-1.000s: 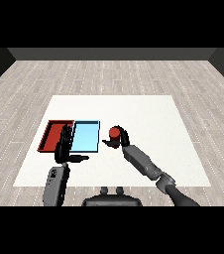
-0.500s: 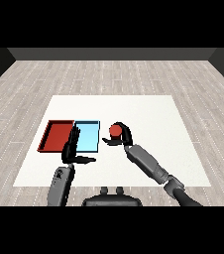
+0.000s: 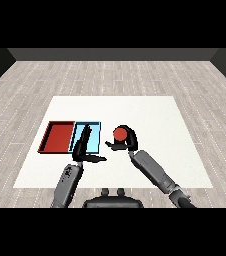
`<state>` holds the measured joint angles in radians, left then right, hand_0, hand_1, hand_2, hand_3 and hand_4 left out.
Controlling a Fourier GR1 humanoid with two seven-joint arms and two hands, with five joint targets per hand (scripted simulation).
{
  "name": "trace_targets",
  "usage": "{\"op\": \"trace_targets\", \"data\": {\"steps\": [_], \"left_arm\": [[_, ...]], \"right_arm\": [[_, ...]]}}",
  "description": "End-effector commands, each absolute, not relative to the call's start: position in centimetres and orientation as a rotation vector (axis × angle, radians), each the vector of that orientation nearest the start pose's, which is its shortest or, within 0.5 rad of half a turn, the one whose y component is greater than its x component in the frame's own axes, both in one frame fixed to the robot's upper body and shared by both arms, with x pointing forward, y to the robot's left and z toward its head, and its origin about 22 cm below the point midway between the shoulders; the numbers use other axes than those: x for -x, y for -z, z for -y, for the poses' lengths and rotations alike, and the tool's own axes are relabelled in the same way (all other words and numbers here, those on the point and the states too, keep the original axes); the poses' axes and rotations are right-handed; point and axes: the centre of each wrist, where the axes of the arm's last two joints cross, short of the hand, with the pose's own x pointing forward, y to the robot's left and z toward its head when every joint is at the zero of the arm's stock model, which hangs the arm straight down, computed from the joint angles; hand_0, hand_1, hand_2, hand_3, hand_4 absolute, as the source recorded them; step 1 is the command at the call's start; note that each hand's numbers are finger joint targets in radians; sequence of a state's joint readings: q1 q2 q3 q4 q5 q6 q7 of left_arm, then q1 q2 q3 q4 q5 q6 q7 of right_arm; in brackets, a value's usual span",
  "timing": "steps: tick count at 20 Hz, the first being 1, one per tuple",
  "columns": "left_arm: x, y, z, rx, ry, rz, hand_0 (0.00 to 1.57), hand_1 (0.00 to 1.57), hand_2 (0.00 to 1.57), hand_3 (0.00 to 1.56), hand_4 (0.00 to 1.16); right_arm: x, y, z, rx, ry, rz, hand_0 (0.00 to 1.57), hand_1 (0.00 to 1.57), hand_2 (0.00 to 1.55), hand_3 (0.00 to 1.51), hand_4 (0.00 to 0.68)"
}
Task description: Pick the red can and put it in the red box
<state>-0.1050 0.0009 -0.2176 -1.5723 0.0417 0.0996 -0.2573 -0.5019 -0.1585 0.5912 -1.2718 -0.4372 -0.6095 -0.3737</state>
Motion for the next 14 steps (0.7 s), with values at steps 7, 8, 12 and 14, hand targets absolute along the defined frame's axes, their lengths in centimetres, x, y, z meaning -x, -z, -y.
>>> {"op": "trace_targets", "data": {"steps": [7,8,12,14], "left_arm": [[-26.5,-1.0,-12.9,0.238,0.114,1.838,0.0,0.0,0.0,0.0,0.0],[-27.2,-0.4,-13.0,0.251,0.107,1.829,0.0,0.0,0.0,0.0,0.0],[-25.6,0.5,-13.1,0.261,0.126,1.799,0.0,0.0,0.0,0.0,0.0],[-29.2,0.0,-12.8,0.284,0.113,1.771,0.0,0.0,0.0,0.0,0.0]], "right_arm": [[-28.7,-4.0,7.3,-0.156,-0.008,1.924,1.46,1.46,1.44,1.4,0.664],[-29.0,-2.8,7.7,-0.151,-0.022,1.907,1.46,1.46,1.44,1.4,0.659],[-30.5,-2.5,7.1,-0.16,-0.03,1.927,1.45,1.45,1.45,1.39,0.63],[-28.5,-4.9,7.6,-0.133,0.011,1.929,1.46,1.46,1.45,1.38,0.633]]}}
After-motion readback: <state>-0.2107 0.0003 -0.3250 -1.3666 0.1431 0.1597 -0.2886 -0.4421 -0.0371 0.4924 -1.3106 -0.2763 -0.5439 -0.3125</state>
